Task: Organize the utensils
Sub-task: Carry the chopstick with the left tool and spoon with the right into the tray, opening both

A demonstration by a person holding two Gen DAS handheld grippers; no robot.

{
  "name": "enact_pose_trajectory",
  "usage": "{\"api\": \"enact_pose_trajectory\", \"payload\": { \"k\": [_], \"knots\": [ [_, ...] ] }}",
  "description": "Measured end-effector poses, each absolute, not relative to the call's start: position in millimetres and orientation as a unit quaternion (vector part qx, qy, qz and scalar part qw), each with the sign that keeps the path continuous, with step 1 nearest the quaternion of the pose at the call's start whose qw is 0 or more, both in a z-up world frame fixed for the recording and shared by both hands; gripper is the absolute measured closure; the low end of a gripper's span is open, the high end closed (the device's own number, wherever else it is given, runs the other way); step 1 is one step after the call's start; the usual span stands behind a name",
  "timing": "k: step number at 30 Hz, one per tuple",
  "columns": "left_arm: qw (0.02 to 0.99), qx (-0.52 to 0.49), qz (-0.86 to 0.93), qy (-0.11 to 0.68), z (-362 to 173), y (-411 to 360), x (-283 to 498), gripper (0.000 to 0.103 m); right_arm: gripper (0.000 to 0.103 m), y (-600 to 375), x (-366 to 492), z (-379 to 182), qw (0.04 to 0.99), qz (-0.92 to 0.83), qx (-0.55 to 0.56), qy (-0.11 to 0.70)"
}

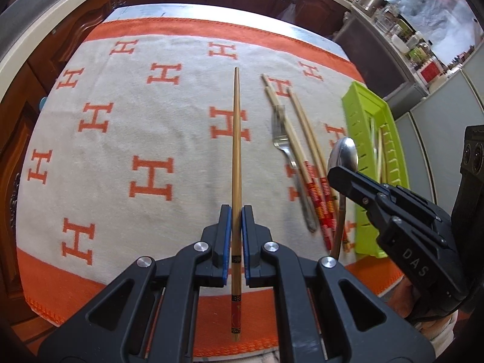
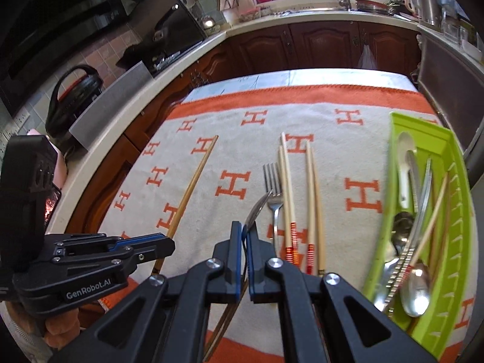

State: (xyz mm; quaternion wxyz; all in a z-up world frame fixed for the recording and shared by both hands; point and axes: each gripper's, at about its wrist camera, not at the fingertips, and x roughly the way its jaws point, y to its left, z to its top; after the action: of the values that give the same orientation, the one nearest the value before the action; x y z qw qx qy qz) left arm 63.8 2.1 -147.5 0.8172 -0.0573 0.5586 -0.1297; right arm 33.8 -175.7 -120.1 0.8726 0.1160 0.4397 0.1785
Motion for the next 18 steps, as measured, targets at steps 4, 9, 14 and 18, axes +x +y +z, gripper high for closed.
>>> {"api": "enact_pose_trajectory", "payload": {
  "k": [4, 9, 14, 18],
  "knots": [
    [0.811, -0.048, -0.169, 0.558, -131, -26, 64, 0.099, 0.100, -210, 21, -99, 0.886, 0.163, 0.122, 0.416],
    [0.805, -0.033, -0.213, 0.552, -112, -72, 70, 0.099, 0.100, -255, 12, -80, 0.907, 0.116, 0.108, 0.390],
    [0.793, -0.014, -0.253, 0.553, -104, -130, 81, 0.099, 0.100, -287, 14, -84, 0.914, 0.065, 0.066, 0.394],
    [0.781, -0.005, -0.270, 0.564, -111, -171, 92, 0.099, 0.100, -307, 22, -107, 0.905, 0.036, 0.058, 0.420]
  ]
}}
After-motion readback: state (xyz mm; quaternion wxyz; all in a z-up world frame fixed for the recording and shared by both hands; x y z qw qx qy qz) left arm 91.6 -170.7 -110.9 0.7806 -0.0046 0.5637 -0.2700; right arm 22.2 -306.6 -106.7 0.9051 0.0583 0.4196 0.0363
